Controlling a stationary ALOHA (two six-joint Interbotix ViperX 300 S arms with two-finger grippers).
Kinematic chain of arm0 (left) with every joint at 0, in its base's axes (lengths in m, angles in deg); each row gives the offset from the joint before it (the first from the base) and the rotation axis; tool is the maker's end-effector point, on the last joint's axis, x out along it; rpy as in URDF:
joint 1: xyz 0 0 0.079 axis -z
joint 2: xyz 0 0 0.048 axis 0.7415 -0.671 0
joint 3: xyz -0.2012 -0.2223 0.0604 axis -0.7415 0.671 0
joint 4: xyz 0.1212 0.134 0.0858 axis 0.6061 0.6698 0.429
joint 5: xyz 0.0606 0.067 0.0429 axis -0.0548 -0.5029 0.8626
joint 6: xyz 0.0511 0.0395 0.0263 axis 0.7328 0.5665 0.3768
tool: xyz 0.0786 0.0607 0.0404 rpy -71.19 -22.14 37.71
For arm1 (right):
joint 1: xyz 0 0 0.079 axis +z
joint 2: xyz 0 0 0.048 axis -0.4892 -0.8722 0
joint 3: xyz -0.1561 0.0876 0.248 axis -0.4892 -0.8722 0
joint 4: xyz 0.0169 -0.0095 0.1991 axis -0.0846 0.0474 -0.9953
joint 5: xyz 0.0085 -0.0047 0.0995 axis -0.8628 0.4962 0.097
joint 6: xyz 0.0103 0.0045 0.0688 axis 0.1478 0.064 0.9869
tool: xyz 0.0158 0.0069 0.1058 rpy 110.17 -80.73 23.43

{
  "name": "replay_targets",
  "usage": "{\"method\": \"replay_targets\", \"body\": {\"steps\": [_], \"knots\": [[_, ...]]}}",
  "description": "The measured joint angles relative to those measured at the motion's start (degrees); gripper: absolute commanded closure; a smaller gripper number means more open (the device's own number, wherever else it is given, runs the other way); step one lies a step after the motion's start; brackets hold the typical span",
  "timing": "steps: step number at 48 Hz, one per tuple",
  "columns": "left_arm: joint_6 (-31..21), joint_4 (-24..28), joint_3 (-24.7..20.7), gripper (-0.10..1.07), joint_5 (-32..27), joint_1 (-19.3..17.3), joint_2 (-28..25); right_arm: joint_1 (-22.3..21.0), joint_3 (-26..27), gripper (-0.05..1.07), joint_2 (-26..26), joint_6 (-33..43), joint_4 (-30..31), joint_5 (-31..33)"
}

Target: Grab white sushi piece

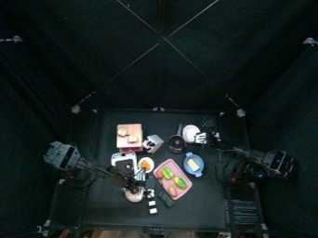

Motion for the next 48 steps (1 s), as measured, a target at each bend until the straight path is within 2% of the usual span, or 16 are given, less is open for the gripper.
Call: {"method": "replay_targets", "body": {"steps": [9,22,30,48], "knots": [[0.0,-1.14,-1.49,0.02,-2.2,0.44,-0.88,0.09,0.0,0.25,0.0,0.0,0.0,0.0],[0.62,-4.31,-3.52,0.02,-9.23,0.44,-2.9,0.0,-0.09,0.25,0.0,0.0,0.0,0.0],[3.52,-5.71,-5.27,0.02,-10.99,0.44,-4.22,0.0,-0.18,0.25,0.0,0.0,0.0,0.0],[10.9,-14.15,-5.8,0.02,-12.66,0.26,-5.8,0.0,-0.18,0.25,0.0,0.0,0.0,0.0]]}}
